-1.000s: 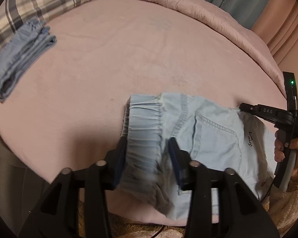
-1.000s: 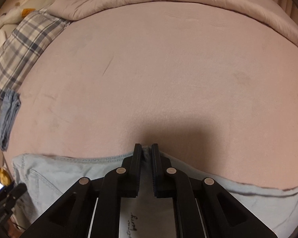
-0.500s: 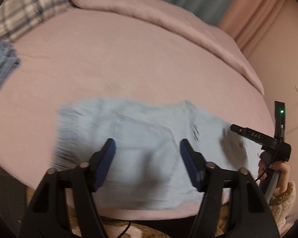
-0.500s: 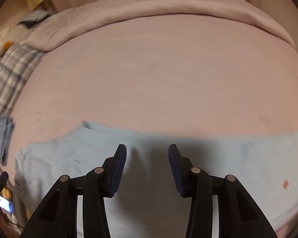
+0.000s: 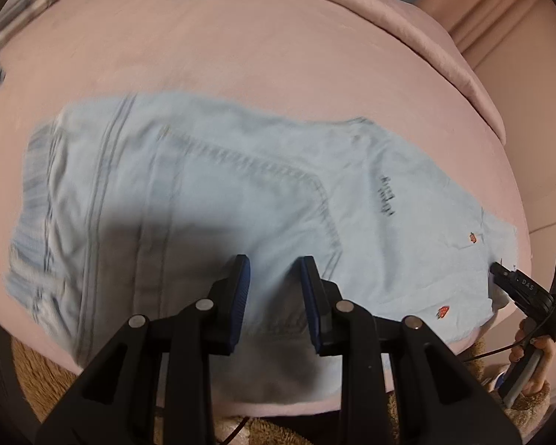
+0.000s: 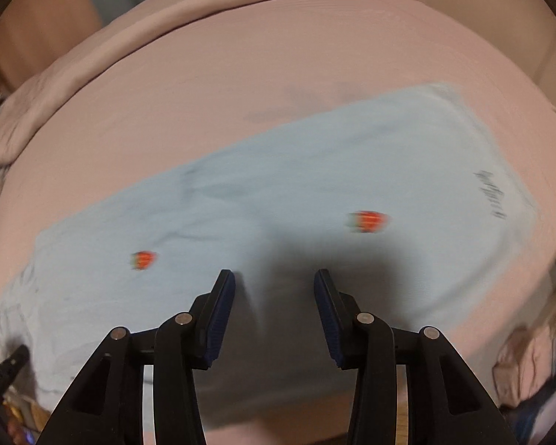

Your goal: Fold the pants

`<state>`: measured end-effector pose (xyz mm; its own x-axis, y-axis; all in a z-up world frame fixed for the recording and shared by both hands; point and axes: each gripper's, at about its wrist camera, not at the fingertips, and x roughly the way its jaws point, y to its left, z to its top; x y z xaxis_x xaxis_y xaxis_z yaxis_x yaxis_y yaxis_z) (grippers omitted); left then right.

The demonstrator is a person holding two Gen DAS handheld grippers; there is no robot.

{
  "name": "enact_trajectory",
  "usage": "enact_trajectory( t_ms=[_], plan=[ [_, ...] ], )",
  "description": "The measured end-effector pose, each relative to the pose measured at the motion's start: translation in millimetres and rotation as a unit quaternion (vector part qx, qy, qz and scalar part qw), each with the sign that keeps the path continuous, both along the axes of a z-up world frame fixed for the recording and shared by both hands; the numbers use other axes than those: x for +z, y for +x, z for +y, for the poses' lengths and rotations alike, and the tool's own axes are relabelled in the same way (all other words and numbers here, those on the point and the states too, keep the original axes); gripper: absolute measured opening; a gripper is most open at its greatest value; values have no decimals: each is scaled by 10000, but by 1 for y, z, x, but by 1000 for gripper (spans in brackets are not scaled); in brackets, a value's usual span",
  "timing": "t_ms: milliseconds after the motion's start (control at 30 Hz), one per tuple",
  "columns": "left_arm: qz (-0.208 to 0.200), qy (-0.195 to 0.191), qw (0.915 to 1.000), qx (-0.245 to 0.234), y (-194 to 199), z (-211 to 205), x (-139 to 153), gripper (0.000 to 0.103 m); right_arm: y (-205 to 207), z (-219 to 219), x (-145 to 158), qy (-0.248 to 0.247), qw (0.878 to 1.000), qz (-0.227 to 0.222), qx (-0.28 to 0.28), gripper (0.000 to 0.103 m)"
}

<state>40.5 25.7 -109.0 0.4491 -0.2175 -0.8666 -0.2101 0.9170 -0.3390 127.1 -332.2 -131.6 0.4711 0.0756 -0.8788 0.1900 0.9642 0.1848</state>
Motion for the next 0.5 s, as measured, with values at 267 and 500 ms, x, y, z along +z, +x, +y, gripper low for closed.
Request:
enact_trajectory(
  t_ms=[267, 500],
  plan=[
    [-493, -203, 9976, -433, 68, -35, 19, 29, -15, -78, 4, 137, 9934, -197, -1118, 44],
    [-236, -225, 9982, -499, 120, -60, -6, 27, -32, -148, 1, 254, 9763, -327, -2122, 53]
  ],
)
